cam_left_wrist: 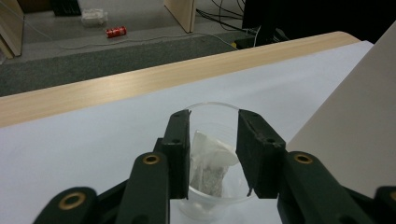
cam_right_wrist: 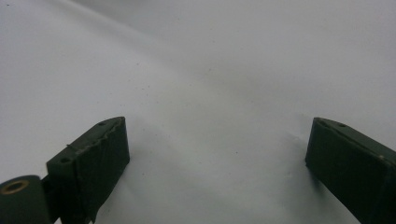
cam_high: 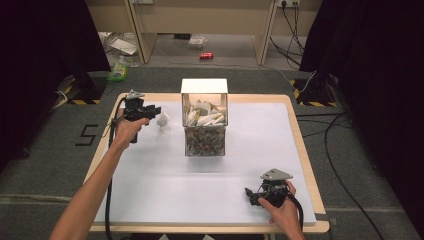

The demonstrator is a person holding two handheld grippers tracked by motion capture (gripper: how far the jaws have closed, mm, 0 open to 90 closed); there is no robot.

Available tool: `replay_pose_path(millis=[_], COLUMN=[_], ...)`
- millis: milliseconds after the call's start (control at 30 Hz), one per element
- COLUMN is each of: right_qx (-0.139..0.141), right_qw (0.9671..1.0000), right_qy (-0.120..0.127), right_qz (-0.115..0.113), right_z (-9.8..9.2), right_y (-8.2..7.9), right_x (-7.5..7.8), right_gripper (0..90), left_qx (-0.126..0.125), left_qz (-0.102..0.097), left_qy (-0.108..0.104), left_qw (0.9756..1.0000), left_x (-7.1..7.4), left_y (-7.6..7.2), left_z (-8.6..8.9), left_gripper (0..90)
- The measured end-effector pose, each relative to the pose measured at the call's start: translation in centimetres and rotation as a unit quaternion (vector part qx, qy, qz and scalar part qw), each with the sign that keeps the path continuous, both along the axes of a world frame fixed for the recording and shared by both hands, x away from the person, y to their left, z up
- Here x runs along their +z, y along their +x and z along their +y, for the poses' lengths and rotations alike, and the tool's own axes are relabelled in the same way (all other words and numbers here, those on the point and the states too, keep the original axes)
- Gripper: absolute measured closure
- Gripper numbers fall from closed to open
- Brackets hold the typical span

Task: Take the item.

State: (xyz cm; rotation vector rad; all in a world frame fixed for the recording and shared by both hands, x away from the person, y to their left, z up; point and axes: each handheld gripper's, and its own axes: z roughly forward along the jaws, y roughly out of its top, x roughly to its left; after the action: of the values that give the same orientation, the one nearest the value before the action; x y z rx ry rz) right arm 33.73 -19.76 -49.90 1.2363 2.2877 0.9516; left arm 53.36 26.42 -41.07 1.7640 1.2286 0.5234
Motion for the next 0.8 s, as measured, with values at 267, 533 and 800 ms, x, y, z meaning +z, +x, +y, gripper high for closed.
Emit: replay_pose_path(millis=[267, 533, 800], right_qx=[0.0, 0.001, 0.0], right_qw=[1.0, 1.0, 1.0], right_qy=[0.0, -0.001, 0.0], right_qz=[0.0, -0.001, 0.0], right_z=[0.0, 0.0, 0.0], right_y=[0.0, 0.0, 0.0], right_x=[0.0, 0.0, 0.0], right_gripper=[6.9, 6.8, 6.9], left_qx=[-0.006, 0.0, 0.0], left_qz=[0.001, 0.008, 0.004], left_qy=[-0.008, -0.018, -0.02], left_qw=[0.9999, 0.9998, 0.9998], left_x=[0.5, 0.4, 0.4], left_y=[-0.5, -1.1, -2.0], left_z=[0.4, 0.8, 1.1], left_gripper=[56.1, 40.7, 29.4])
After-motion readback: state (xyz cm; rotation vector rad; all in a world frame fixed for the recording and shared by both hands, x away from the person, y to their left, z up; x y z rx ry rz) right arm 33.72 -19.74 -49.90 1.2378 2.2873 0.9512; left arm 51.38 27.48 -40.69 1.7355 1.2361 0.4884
